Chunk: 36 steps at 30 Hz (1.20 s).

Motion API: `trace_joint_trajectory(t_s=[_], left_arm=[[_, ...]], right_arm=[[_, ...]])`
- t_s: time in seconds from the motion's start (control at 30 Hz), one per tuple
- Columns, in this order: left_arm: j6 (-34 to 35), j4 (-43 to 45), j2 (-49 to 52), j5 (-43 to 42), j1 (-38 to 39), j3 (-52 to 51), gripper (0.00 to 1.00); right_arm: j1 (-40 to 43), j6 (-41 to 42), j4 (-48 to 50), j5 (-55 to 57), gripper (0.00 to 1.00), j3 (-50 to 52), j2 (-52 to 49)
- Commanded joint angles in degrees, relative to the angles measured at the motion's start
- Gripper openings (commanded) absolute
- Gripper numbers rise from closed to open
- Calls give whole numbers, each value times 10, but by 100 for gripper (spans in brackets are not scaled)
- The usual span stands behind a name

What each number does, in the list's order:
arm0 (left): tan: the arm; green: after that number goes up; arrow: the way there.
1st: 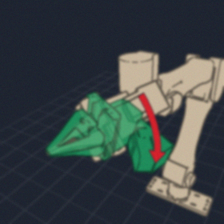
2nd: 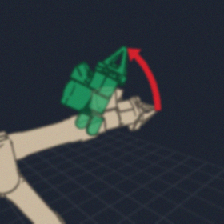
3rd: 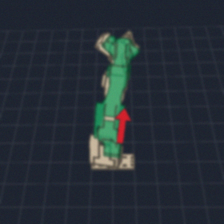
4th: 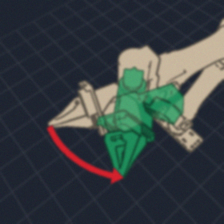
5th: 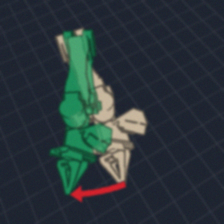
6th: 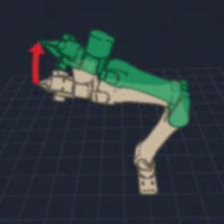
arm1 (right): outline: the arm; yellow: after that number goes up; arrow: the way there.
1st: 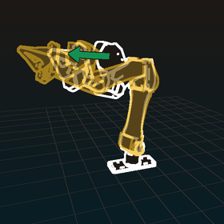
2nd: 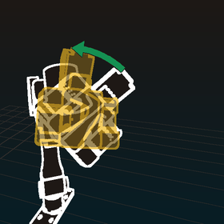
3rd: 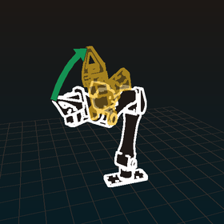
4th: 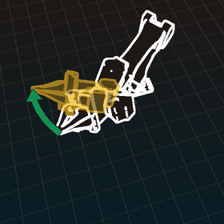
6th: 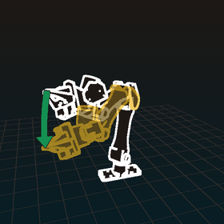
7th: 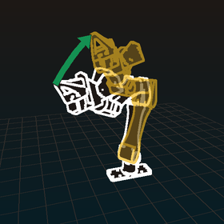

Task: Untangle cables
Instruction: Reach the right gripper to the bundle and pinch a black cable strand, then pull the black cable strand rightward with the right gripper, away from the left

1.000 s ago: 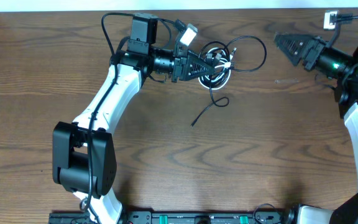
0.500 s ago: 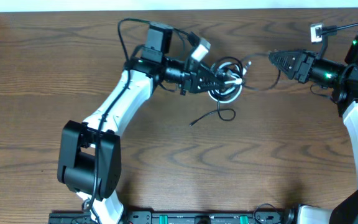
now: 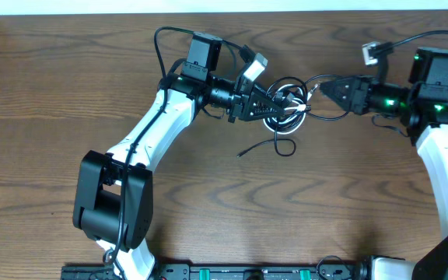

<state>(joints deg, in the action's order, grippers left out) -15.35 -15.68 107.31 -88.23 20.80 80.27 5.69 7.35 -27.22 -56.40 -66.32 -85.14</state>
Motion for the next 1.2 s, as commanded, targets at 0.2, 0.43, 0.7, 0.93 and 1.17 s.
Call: trace_joint_trajectory(t_s=[0.2, 0.43, 0.7, 0.93, 1.17], left_arm=[[-15, -24, -8, -19, -1, 2, 7], [-15, -81, -8, 4, -7, 2, 7], [-15, -129, -8, 61, -20, 2, 7], [-16, -171, -8, 123, -38, 2, 7], [-16, -181, -9, 122, -60, 2, 7]], right_arm=[[-42, -12, 25, 147, 1, -5, -4], [-18, 71, 168, 158, 1, -5, -3], [30, 195, 367, 104, 1, -5, -2], [104, 261, 414, 119, 1, -5, -2], [181, 260, 270, 205, 1, -5, -2]])
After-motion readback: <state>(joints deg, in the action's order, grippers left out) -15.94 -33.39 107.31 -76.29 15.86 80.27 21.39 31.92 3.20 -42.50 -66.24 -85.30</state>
